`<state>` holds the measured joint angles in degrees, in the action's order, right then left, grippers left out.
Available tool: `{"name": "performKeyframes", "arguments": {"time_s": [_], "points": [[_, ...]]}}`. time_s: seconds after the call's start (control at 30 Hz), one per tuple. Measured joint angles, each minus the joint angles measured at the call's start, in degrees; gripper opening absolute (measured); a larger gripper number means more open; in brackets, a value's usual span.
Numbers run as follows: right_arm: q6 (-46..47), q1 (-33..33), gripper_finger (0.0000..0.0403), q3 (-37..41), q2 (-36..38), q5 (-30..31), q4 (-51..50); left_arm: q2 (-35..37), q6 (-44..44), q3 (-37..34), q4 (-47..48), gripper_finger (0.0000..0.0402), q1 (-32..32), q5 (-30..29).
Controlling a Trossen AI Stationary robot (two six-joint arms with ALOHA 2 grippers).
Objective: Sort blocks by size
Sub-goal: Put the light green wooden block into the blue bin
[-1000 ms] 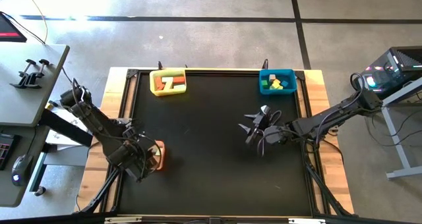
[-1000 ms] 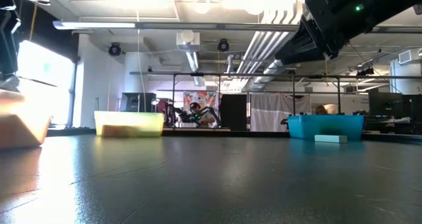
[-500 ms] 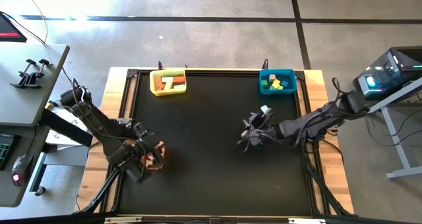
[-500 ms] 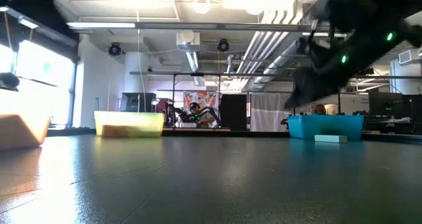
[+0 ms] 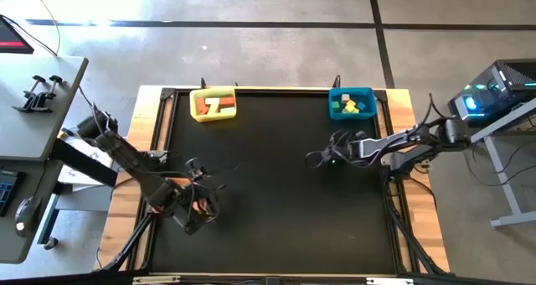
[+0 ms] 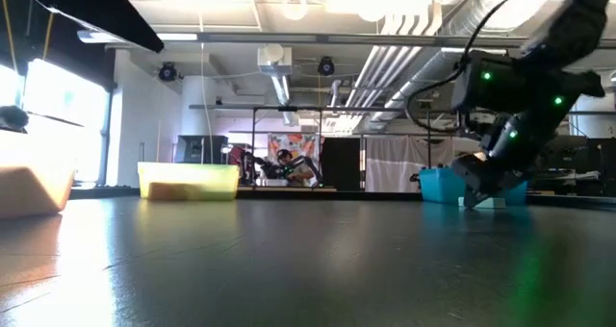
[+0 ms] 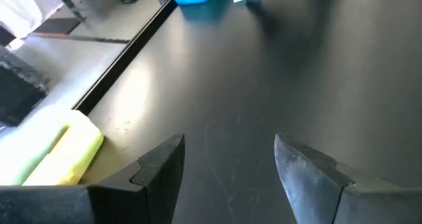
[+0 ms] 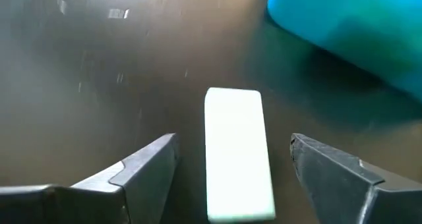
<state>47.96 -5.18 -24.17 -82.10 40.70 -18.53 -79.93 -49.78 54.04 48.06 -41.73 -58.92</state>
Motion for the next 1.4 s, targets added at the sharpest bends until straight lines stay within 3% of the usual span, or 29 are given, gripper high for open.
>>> {"name": "performKeyframes", "arguments": {"time_s": [0.3, 0.6, 0.77, 0.87, 0.97, 1.13, 1.27, 1.4], "points": [[-5.7, -5.3, 0.0262, 14.4, 4.8, -4.9, 28.7, -1.8, 2.1, -2.4, -3.0, 0.0221, 3.7, 3.3], [-5.7, -3.8, 0.013, 19.7, 5.0, -2.5, 37.1, -1.8, 3.1, -6.7, -9.3, 0.0221, 6.2, 4.7], [-14.4, -0.7, 0.0125, 20.2, 4.2, -6.2, 56.1, -1.8, 6.3, -7.9, -14.8, 0.0221, 7.1, 3.1], [-22.4, -3.4, 0.0125, 19.9, 4.7, -4.1, 70.5, -1.7, 11.2, -9.4, -22.3, 0.0221, 8.3, 1.9], [-26.5, -9.1, 0.0125, 19.7, 5.7, -6.8, 77.5, -1.8, 16.9, -10.4, -28.8, 0.0221, 9.8, 1.8], [-25.0, -23.1, 0.0125, 15.8, 8.4, -12.2, 68.3, -1.9, 23.1, -10.6, -34.7, 0.0221, 12.3, 1.9], [-24.5, -32.8, 0.0125, 9.1, 8.7, -17.2, 51.9, -1.9, 26.2, -10.6, -37.5, 0.0221, 13.9, 3.7], [-26.4, -38.4, 0.0144, 2.1, 8.7, -17.8, 37.3, -1.9, 27.0, -10.6, -38.4, 0.0221, 14.9, 5.7]]}}
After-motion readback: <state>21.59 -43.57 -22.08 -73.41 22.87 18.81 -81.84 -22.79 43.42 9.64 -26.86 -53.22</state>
